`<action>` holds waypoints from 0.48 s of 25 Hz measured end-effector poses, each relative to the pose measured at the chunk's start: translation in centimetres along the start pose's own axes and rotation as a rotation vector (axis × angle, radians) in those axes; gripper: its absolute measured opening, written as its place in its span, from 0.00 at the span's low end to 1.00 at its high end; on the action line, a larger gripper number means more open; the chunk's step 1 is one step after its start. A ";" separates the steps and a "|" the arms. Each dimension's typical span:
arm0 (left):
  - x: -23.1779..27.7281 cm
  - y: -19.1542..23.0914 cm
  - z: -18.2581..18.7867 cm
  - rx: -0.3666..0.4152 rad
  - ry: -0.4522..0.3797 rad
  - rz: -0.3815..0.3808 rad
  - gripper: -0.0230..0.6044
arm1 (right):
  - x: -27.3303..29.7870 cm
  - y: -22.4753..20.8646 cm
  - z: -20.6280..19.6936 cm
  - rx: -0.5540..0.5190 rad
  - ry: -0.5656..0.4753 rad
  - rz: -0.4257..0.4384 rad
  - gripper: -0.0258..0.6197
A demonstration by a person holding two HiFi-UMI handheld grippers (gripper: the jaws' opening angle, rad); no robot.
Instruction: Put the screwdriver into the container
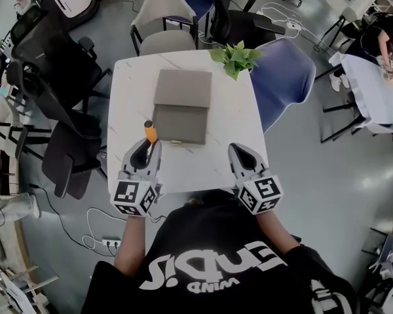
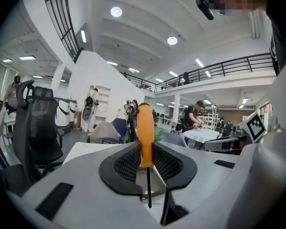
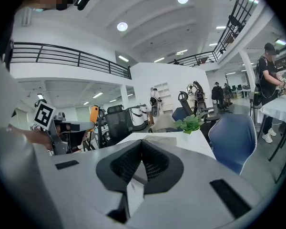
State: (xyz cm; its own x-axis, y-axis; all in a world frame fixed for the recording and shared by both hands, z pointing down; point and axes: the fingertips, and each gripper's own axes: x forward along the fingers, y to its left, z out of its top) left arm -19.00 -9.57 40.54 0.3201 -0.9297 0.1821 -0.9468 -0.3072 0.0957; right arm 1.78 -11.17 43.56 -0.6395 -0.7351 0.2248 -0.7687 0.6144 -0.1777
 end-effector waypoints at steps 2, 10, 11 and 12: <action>1.1 0.2 0.4 0.033 0.008 -0.019 0.17 | 0.5 -0.3 0.2 0.000 0.000 0.003 0.06; 5.9 1.0 2.5 0.128 0.052 -0.127 0.17 | 2.4 -0.8 0.4 0.008 0.012 0.018 0.06; 6.5 1.1 2.7 0.144 0.062 -0.137 0.17 | 2.6 -0.8 0.4 0.010 0.015 0.021 0.06; 7.1 1.3 2.7 0.162 0.074 -0.145 0.17 | 2.8 -0.8 0.4 0.012 0.016 0.023 0.06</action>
State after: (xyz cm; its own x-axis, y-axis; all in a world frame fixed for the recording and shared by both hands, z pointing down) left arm -18.03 -17.16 39.33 0.4493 -0.8578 0.2497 -0.8817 -0.4709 -0.0310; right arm 0.66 -13.83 43.96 -0.6567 -0.7162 0.2363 -0.7541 0.6273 -0.1942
